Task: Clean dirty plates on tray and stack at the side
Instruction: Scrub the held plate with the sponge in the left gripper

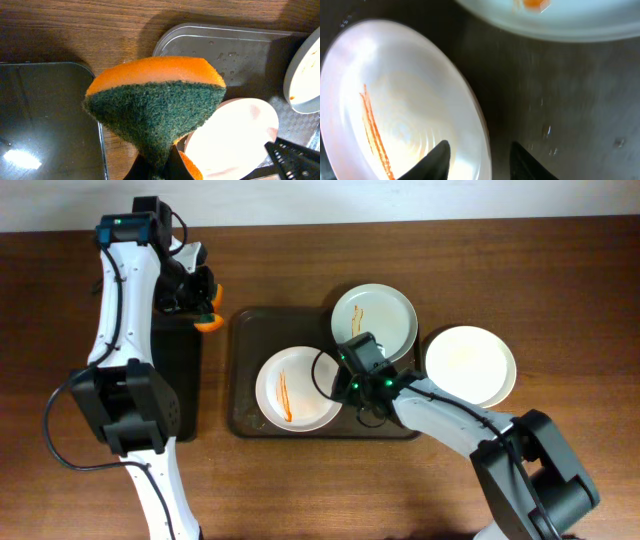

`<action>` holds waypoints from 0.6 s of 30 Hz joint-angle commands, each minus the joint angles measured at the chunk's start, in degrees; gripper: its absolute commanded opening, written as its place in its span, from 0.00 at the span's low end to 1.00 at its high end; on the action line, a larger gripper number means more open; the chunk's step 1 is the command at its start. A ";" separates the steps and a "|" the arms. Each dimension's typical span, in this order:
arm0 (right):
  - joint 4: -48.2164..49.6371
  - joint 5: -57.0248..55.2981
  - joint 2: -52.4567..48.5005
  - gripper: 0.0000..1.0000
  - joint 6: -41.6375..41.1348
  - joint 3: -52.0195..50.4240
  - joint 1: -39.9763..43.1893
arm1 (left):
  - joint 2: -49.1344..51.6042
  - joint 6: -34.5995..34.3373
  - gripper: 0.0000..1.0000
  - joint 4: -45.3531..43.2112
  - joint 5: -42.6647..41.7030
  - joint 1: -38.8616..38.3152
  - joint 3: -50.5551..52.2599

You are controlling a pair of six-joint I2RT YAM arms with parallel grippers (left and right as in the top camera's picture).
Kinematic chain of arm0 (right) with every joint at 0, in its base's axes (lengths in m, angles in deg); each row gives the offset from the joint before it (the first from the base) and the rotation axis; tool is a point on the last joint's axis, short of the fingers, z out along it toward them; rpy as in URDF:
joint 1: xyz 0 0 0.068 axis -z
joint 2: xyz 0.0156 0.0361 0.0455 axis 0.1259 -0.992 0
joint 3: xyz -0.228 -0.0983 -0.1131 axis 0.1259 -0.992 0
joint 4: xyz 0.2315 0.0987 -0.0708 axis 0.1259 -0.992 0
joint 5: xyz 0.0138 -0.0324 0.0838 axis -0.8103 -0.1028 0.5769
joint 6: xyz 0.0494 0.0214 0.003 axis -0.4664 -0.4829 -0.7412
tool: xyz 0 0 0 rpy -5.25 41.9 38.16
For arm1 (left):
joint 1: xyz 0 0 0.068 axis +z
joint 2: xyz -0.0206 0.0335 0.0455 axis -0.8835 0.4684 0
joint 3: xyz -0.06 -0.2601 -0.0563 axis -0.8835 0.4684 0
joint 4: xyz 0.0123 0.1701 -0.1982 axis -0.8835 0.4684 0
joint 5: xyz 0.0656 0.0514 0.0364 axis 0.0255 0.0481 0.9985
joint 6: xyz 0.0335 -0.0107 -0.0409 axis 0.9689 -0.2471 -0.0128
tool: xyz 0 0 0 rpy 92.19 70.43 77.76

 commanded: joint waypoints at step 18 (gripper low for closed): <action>2.40 8.31 -7.30 0.04 -11.10 1.31 1.33 | 0.39 7.87 0.00 -6.49 3.04 -14.53 17.31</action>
